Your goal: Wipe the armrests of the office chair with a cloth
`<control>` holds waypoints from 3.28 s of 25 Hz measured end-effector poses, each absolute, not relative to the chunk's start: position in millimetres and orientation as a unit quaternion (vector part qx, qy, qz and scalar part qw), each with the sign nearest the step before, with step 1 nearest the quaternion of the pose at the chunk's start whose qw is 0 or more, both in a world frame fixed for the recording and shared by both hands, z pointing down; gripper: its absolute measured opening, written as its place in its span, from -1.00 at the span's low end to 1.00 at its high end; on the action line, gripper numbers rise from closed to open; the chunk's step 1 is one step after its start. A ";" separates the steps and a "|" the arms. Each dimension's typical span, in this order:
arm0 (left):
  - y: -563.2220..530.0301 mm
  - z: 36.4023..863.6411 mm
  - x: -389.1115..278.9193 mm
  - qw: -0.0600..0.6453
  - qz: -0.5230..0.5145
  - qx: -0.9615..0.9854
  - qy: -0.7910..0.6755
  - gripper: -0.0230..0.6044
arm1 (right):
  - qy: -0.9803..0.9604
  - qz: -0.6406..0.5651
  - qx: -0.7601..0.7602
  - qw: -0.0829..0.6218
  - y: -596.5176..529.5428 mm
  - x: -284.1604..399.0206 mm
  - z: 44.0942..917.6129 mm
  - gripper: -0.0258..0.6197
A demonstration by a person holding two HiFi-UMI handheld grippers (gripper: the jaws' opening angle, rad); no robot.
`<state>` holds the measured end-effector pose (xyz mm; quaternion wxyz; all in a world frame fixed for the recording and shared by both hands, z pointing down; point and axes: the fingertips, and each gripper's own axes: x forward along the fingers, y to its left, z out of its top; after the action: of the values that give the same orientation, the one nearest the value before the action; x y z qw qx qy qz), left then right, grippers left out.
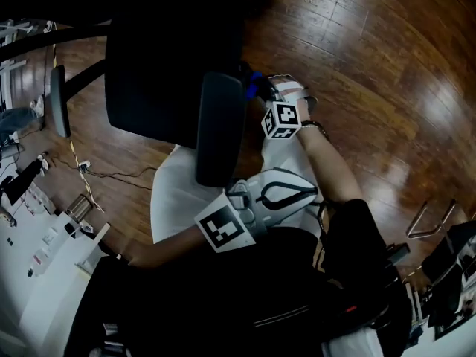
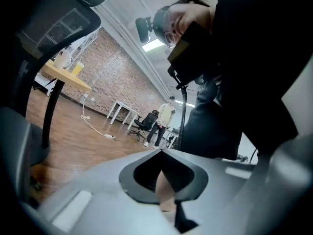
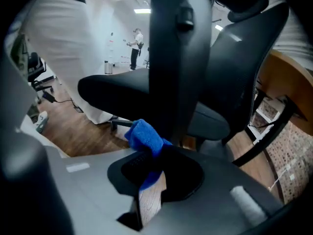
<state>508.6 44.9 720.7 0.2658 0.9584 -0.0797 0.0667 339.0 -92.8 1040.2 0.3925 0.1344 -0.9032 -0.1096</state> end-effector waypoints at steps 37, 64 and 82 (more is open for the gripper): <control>47.6 736.8 494.0 0.302 0.102 0.941 -0.111 -0.91 | -0.920 0.044 0.154 0.359 -106.3 341.9 1039.9 -0.78; 39.2 635.5 396.1 0.269 0.004 0.950 -0.157 -0.91 | -0.884 0.145 0.440 0.067 -24.0 455.3 759.3 -0.78; -59.8 450.6 24.7 0.147 -0.067 0.944 -0.289 -0.91 | -0.828 0.037 0.560 -0.004 -17.9 247.7 460.1 -0.78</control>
<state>24.7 -59.8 450.6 0.1468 0.9436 -0.2892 -0.0669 247.7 -17.9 460.1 -0.0038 0.5596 -0.8280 0.0367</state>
